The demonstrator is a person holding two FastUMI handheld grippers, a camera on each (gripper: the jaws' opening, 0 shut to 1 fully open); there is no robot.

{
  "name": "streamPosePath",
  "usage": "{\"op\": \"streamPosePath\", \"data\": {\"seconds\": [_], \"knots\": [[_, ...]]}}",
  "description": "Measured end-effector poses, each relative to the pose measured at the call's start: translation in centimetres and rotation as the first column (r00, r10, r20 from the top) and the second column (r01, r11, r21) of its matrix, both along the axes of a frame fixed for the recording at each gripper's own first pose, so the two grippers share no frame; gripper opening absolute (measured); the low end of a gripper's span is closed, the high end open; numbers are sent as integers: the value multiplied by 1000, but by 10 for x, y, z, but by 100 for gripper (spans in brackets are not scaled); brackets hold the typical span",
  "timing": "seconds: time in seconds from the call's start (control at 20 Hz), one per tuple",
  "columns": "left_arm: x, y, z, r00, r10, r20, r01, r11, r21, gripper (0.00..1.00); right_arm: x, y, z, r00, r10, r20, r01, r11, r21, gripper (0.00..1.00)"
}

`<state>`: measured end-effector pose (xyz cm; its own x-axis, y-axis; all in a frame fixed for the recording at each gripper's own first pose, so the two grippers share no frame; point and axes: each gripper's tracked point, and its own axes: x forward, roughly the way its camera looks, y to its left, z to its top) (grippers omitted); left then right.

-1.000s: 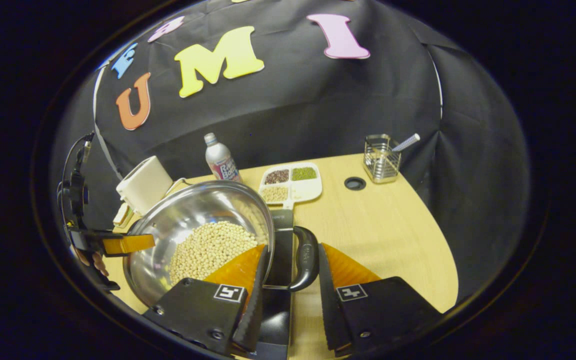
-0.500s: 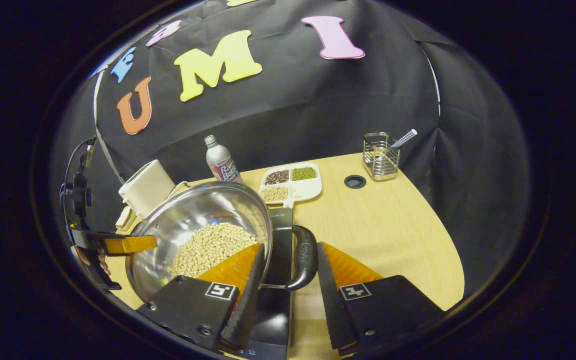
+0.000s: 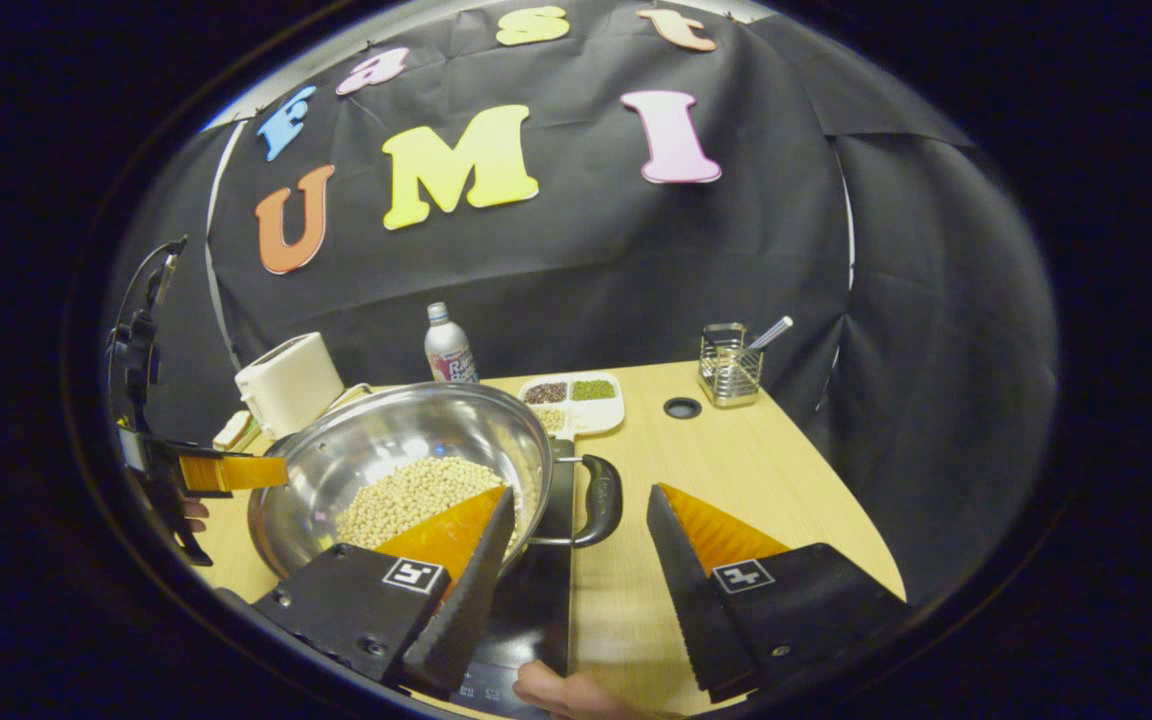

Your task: First push the handle of the pot to place it horizontally, then grasp the pot with both hands and set it on the induction cooktop.

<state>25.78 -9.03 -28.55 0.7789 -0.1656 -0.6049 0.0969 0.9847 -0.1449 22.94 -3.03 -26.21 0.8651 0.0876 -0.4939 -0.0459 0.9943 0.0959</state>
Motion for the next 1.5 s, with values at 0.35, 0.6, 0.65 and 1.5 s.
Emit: {"op": "streamPosePath", "data": {"seconds": [0.35,0.6,0.65,1.5], "knots": [[-54,8,38,986,50,160,-58,997,47,96,-54,2,24,998,4,66,-4,1000,7,95],[-95,15,62,961,87,262,-103,994,47,96,-92,-10,45,987,-22,157,25,1000,-16,96],[-104,18,70,951,97,293,-116,992,49,96,-99,-12,47,986,-25,165,28,999,-18,96],[-280,56,250,779,158,606,-206,978,11,95,-253,-52,224,878,-119,464,143,990,-16,99]]}}
